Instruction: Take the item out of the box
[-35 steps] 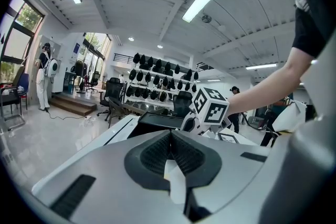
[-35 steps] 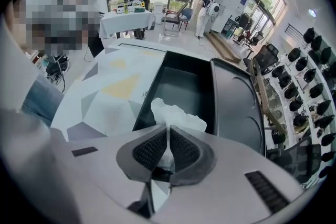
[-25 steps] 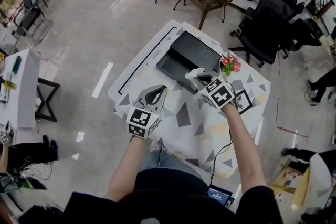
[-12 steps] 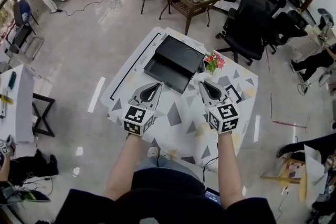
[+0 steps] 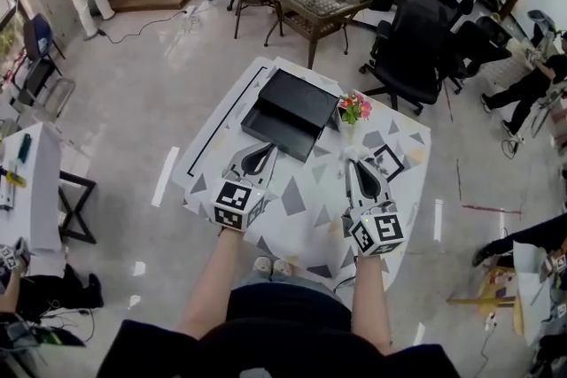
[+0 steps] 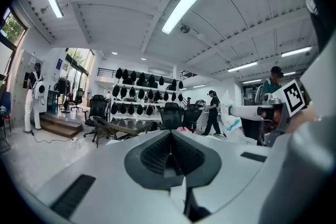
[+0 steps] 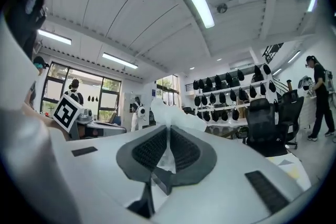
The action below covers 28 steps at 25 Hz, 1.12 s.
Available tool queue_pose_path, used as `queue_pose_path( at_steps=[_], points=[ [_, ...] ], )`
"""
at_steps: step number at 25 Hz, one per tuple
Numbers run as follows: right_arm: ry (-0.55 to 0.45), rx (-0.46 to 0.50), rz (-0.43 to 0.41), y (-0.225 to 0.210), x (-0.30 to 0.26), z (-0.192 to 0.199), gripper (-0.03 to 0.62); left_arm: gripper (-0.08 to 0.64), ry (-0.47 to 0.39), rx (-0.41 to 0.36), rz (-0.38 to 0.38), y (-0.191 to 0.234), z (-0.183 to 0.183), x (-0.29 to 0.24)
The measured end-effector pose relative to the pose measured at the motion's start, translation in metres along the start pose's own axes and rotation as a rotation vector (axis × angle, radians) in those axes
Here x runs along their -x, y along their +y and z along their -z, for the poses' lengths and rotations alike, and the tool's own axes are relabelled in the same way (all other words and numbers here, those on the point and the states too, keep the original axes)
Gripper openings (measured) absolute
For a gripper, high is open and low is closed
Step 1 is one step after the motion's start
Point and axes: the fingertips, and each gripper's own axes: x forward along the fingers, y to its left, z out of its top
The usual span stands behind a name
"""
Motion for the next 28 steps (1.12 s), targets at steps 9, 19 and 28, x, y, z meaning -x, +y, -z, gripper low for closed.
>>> queue_pose_path(
  at_steps=[9, 19, 28],
  points=[
    [-0.039, 0.019, 0.095, -0.009, 0.018, 0.003, 0.025, 0.020, -0.010, -0.018, 0.016, -0.015, -0.004, -0.003],
    [-0.003, 0.026, 0.136, -0.012, 0.022, 0.009, 0.021, 0.020, -0.008, -0.018, 0.025, -0.020, -0.003, -0.006],
    [0.008, 0.026, 0.153, -0.014, 0.019, 0.013, 0.021, 0.020, -0.007, -0.009, 0.012, -0.013, -0.002, -0.003]
  ],
)
